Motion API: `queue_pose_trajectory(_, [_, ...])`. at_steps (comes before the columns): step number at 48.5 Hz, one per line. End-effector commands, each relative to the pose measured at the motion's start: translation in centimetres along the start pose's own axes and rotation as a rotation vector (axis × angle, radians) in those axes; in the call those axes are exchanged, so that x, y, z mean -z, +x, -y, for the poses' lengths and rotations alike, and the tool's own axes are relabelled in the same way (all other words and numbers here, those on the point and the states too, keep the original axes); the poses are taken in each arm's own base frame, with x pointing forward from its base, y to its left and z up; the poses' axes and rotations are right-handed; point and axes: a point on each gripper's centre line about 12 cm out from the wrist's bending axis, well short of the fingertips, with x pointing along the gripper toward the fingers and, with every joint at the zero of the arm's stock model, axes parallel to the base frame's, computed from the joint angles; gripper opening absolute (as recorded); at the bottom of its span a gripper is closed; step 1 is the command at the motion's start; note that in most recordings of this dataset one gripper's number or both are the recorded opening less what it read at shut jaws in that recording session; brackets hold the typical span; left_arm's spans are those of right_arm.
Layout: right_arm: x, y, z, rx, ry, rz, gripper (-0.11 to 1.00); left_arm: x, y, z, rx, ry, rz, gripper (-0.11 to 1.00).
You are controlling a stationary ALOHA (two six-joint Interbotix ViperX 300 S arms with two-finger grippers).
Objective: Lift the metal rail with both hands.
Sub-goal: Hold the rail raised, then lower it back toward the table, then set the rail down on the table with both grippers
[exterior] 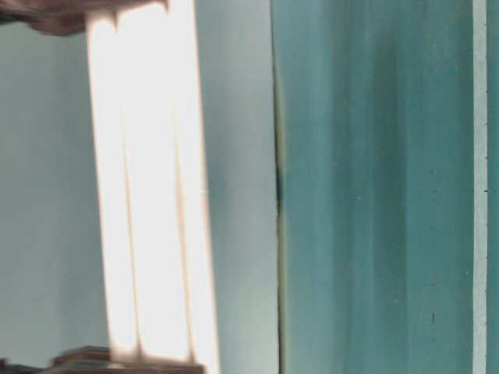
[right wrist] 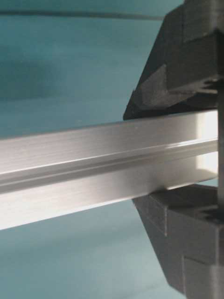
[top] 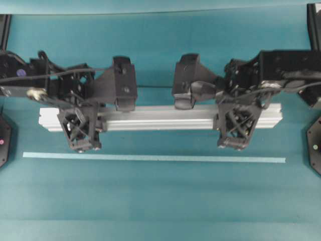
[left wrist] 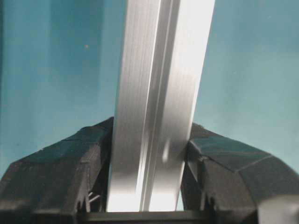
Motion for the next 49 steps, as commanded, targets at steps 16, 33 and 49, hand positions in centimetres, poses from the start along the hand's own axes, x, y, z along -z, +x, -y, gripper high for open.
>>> queue_pose_trajectory(16, [-0.1,6.0,-0.5,-0.003,-0.048,0.042,0.39,0.2,4.3,-0.1,-0.001,-0.003,0.020,0.38])
queue_pose_trajectory(33, [0.8,8.0,-0.4,-0.002,-0.047,0.039,0.39,1.0,6.9,-0.1,-0.001,-0.003,-0.001,0.38])
queue_pose_trajectory(49, [1.8,10.2,-0.5,-0.002,-0.057,0.059,0.39,1.7,10.1,0.3,0.002,-0.003,-0.023,0.38])
